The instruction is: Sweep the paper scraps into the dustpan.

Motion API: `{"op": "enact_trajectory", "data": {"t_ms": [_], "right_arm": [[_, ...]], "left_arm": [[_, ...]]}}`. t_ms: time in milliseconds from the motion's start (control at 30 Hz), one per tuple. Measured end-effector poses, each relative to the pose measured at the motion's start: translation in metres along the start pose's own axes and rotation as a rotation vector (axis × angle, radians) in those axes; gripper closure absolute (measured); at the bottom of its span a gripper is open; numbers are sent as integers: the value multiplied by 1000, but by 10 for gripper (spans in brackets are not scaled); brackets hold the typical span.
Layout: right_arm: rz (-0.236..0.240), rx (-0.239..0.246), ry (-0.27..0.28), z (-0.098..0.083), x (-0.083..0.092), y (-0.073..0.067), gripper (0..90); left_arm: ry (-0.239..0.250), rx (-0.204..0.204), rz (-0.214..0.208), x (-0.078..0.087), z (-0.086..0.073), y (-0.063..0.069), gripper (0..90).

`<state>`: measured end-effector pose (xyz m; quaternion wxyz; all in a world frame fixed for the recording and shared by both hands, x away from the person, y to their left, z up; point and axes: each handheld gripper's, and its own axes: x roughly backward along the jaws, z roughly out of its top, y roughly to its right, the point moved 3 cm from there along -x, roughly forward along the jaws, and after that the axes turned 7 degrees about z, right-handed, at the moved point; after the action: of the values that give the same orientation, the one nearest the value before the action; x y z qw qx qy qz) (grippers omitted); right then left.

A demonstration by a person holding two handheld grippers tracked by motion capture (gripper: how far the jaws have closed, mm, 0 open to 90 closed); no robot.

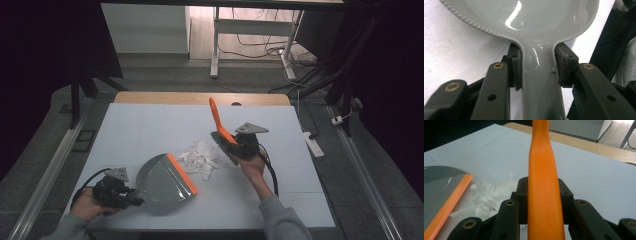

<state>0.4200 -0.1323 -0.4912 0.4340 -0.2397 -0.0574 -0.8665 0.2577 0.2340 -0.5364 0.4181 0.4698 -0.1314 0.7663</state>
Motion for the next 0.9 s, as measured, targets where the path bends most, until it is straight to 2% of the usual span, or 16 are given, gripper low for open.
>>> {"op": "enact_trajectory", "data": {"t_ms": [67, 300, 600, 900], "right_arm": [[2, -10, -1, 1, -6, 1, 699], [-14, -3, -62, 2, -27, 3, 699], [-41, -8, -86, 0, -34, 9, 699], [-48, -12, -106, -2, -42, 12, 699]], "left_arm": [[0, 2, -3, -1, 0, 0, 617], [-4, -4, -9, -2, 1, 0, 617], [-11, 5, -6, -4, 2, 0, 617], [-22, 14, -6, -8, 4, 0, 617]]}}
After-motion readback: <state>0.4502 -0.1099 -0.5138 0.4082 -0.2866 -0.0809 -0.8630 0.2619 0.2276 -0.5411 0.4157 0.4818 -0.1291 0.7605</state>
